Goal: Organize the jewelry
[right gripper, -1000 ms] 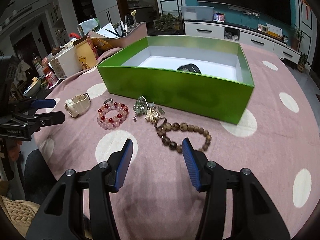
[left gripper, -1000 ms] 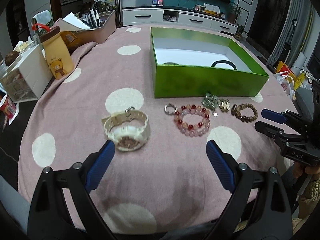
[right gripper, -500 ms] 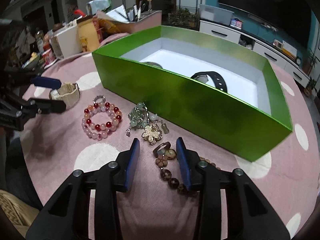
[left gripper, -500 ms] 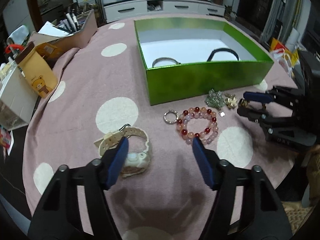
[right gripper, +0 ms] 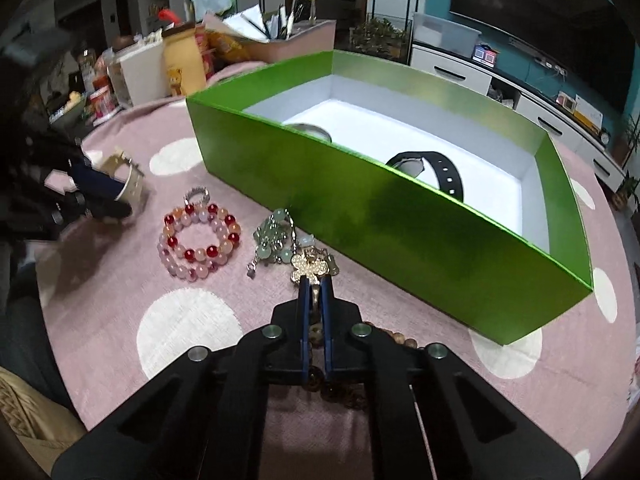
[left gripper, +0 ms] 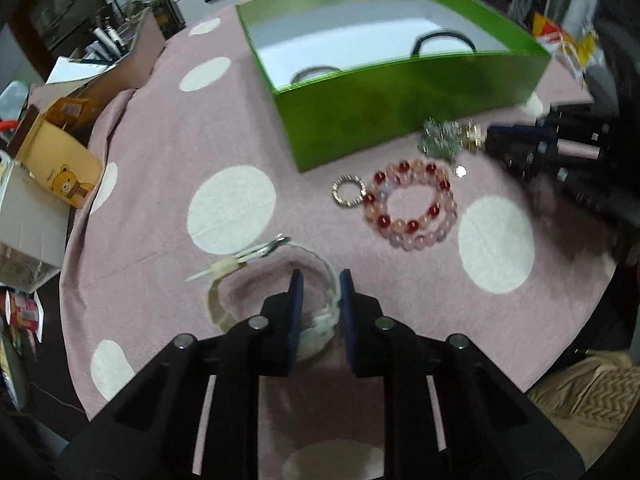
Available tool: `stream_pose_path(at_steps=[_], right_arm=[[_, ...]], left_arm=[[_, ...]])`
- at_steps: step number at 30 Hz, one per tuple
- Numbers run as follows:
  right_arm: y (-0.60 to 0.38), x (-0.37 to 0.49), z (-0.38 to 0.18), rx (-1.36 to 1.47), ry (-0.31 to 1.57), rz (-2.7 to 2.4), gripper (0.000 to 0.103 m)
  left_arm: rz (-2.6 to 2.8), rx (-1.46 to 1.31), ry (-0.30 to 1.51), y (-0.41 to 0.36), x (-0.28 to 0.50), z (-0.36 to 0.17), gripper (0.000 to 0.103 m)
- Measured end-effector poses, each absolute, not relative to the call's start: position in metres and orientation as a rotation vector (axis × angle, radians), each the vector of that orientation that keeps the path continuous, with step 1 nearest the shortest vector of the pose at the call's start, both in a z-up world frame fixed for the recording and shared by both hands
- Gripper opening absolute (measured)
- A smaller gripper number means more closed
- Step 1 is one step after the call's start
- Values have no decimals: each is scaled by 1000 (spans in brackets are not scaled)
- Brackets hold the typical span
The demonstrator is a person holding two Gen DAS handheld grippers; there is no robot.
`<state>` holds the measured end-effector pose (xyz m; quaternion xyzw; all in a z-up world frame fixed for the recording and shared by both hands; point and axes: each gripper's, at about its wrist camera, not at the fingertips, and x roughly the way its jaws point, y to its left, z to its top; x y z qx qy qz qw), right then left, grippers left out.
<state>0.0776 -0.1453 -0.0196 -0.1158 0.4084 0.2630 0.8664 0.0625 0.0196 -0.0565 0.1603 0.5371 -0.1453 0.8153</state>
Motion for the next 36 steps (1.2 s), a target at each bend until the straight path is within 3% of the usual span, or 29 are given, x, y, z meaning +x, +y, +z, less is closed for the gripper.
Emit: stream_pose_path(at_steps=[7, 23, 36], right_arm=[[-156, 71, -11, -138, 826, 570, 5], [-203, 75, 22, 230, 767, 612, 5], [-224, 77, 55, 281, 675, 525, 5]], left_arm=[[-290, 289, 1133, 20, 60, -63, 5], [-267, 4, 978, 47, 59, -24, 4], [-245, -31, 842, 42, 81, 30, 4]])
